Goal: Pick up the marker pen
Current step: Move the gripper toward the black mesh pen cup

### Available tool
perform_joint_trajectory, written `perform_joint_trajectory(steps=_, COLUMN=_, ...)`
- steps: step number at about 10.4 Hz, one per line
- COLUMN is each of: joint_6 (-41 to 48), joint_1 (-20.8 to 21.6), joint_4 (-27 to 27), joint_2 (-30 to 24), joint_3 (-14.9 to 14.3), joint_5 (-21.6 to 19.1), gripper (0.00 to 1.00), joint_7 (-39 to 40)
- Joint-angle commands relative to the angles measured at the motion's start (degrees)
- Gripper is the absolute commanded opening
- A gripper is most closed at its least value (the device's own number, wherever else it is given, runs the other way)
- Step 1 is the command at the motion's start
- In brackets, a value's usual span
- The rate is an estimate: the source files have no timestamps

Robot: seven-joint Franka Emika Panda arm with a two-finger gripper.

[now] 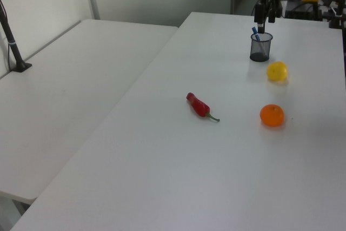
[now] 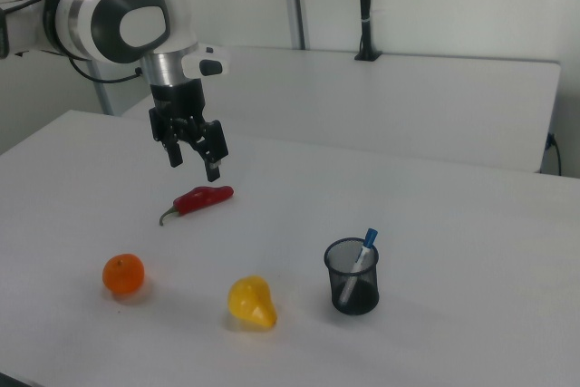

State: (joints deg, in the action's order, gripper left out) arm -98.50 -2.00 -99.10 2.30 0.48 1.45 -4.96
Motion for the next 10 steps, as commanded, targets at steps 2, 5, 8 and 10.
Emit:
perform_joint_trajectory(steps=2, joint_6=1.7, joint_1=0.2, joint_4=-0.3, joint_2=-1.4, joint_3=0.0, joint_5=1.3, gripper=1.0, joint_7=0.3)
perform_joint_trajectory(steps=5, joint_6=1.6, joint_1=-0.1, joint_4=-0.2, joint_2=-1.4, joint_3=0.0, joint_5=1.3, gripper=1.0, joint_7=0.3)
perform_joint_trajectory(steps=8, joint_6=1.6, joint_1=-0.4, joint_4=-0.1, joint_2=-1.7, joint_3=-0.1, joint_5=1.3, gripper=1.0, joint_7=0.3)
perform_joint_trajectory(steps=10, joint_6=1.3, joint_1=-0.5, joint_4=-0.1, joint_2=-1.8, joint_3=-0.3, joint_5=1.1, gripper=1.0, joint_7=0.2)
